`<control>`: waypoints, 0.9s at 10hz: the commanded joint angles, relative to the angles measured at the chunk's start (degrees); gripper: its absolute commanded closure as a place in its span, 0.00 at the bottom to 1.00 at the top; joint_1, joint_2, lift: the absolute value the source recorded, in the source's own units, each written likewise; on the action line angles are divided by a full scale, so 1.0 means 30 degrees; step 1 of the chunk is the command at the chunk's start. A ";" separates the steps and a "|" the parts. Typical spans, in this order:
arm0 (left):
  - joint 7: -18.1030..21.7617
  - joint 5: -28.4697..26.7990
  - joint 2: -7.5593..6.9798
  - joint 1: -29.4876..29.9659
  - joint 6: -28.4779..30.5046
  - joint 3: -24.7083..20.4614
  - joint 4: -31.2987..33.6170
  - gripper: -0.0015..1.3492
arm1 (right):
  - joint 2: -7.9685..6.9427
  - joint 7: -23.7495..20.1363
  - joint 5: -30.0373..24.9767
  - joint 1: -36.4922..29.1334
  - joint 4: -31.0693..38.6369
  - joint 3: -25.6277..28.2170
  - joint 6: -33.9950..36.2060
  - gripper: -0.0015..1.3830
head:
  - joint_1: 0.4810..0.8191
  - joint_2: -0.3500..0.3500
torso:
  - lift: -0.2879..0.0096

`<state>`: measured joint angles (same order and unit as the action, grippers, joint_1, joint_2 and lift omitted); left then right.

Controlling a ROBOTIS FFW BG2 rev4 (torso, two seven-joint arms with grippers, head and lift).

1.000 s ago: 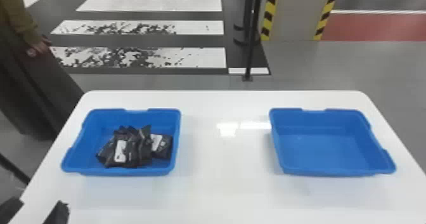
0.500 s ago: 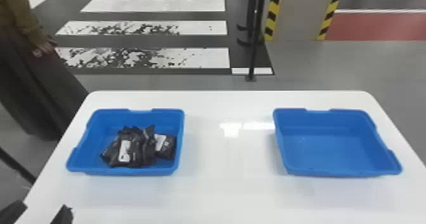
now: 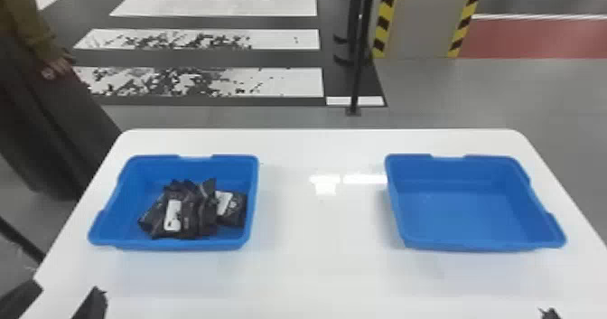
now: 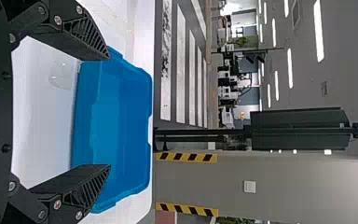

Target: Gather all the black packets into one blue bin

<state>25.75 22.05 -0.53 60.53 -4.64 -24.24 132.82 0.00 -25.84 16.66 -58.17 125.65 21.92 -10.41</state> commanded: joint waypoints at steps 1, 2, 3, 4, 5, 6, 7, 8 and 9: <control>0.0029 -0.0153 0.0000 -0.0161 0.0093 0.0005 0.0000 0.20 | -0.0017 0.0000 -0.0032 0.0033 0.0047 0.0043 -0.0001 0.15 | 0.63 0.51 | 0.60; 0.0058 -0.0229 0.0000 -0.0208 0.0140 0.0005 -0.0047 0.20 | -0.0017 0.0000 -0.0032 0.0033 0.0094 0.0119 -0.0001 0.15 | 0.63 0.51 | 0.60; 0.0088 -0.0267 0.0000 -0.0255 0.0187 0.0005 -0.0047 0.20 | -0.0017 0.0000 -0.0032 0.0033 0.0094 0.0233 -0.0001 0.15 | 0.63 0.50 | 0.60; 0.0117 -0.0267 0.0000 -0.0302 0.0280 0.0043 -0.0094 0.20 | -0.0017 0.0000 -0.0032 0.0033 0.0234 0.0347 -0.0001 0.15 | 0.63 0.50 | 0.60; 0.0117 -0.0267 0.0000 -0.0349 0.0280 0.0043 -0.0141 0.20 | -0.0017 0.0000 -0.0032 0.0080 0.0234 0.0423 -0.0001 0.15 | 0.63 0.49 | 0.60; 0.0146 -0.0305 0.0000 -0.0396 0.0327 0.0081 -0.0141 0.20 | -0.0017 0.0000 -0.0032 0.0080 0.0234 0.0423 0.0046 0.15 | 0.63 0.48 | 0.60; 0.0146 -0.0305 0.0000 -0.0443 0.0327 0.0081 -0.0141 0.20 | -0.0017 0.0000 -0.0146 0.0174 0.0094 0.0423 0.0046 0.15 | 0.63 0.48 | 0.60; 0.0176 -0.0305 -0.0030 -0.0489 0.0327 0.0081 -0.0188 0.20 | -0.0017 0.0000 -0.0184 0.0267 0.0000 0.0423 -0.0001 0.15 | 0.63 0.47 | 0.60; 0.0205 -0.0305 0.0000 -0.0489 0.0327 0.0081 -0.0188 0.20 | -0.0017 0.0000 -0.0261 0.0361 0.0000 0.0423 -0.0001 0.15 | 0.63 0.47 | 0.60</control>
<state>26.34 21.14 -0.56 59.08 -3.66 -23.99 132.28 0.00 -25.84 16.00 -57.21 125.70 23.19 -10.36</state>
